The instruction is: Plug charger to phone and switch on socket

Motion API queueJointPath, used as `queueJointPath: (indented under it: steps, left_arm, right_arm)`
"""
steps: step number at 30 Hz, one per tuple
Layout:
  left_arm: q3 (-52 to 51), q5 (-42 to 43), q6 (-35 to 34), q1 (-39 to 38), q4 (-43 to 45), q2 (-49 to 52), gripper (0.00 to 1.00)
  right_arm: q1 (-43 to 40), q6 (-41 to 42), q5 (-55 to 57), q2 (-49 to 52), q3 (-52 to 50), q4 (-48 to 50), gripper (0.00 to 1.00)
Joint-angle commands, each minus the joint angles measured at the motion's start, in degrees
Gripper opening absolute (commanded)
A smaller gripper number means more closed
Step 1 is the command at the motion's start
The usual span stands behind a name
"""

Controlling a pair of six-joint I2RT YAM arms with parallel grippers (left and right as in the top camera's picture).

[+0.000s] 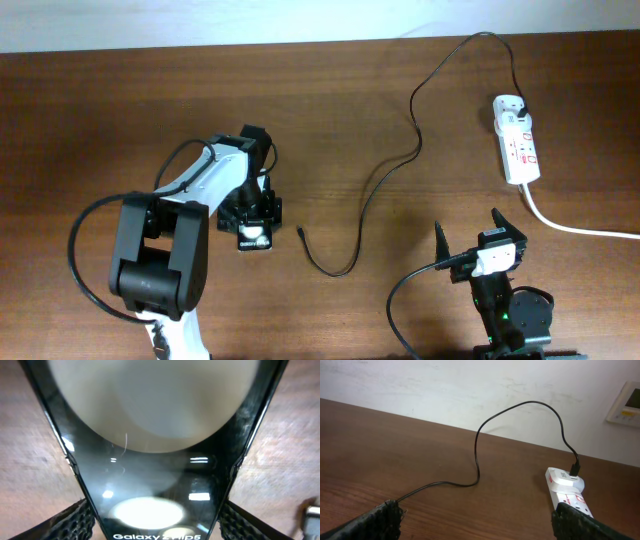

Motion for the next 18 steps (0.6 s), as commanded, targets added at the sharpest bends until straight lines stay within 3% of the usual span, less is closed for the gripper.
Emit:
queueJointPath:
  steps: [1,2,10,18]
  left_arm:
    - [-1.0,1.1,0.0,0.1,-0.2,1.7,0.92]
    - [-1.0,1.0,0.0,0.1,0.0,1.7,0.99]
    - [0.3,0.1,0.0,0.2,0.0,0.8,0.99]
    - [4.5,-4.6,-2.4,1.9,0.6,-8.9,0.99]
  right_arm:
    - [0.4,0.3,0.3,-0.5,-0.3,-0.4,0.99]
    - [0.4,0.3,0.3,-0.5,-0.3,-0.4,0.99]
    - [0.4,0.3,0.3,-0.5,-0.3,-0.4,0.99]
    - [0.4,0.3,0.3,-0.5,-0.3,-0.4,0.99]
